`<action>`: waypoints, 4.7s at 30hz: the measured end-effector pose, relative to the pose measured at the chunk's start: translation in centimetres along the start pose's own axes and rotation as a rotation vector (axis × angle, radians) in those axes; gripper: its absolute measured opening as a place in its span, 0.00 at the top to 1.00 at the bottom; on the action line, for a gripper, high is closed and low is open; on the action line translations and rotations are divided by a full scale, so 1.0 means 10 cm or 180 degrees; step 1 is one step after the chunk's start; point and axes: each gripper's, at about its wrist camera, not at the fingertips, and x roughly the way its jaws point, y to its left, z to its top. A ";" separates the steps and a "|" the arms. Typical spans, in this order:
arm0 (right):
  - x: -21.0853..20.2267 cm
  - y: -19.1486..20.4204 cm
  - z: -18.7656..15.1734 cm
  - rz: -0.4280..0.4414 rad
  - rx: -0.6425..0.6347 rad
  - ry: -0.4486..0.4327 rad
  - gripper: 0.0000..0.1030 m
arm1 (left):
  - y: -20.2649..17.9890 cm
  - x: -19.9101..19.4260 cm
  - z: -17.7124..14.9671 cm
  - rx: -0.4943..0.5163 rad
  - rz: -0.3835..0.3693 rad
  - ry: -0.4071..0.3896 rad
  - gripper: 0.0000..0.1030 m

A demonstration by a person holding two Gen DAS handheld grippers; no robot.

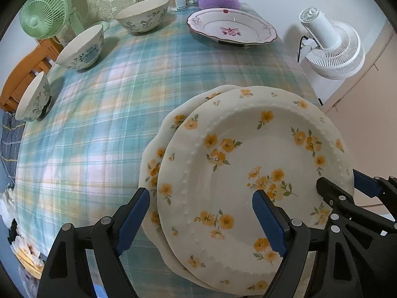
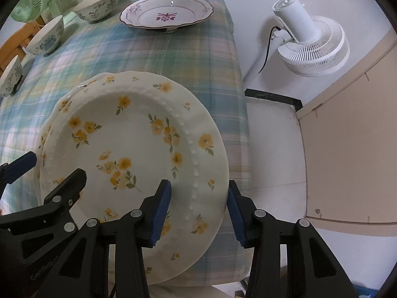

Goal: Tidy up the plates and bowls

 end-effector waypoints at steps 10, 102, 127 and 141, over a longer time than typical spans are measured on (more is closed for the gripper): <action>0.09 0.10 0.14 0.0050 0.0161 0.0087 0.53 | 0.10 0.02 0.04 -0.0041 -0.0018 0.0029 0.17; 0.87 -0.37 2.75 0.0677 0.0250 -0.0781 0.46 | -0.07 0.98 2.56 -0.0365 0.0188 -0.0438 0.40; 0.78 -0.19 2.34 0.0647 0.0220 -0.0487 0.56 | 0.01 0.84 2.04 -0.0218 0.0270 -0.0236 0.49; 0.89 -0.05 2.31 0.0617 0.0065 -0.0394 0.56 | 0.11 0.87 2.04 -0.0362 0.0182 -0.0250 0.47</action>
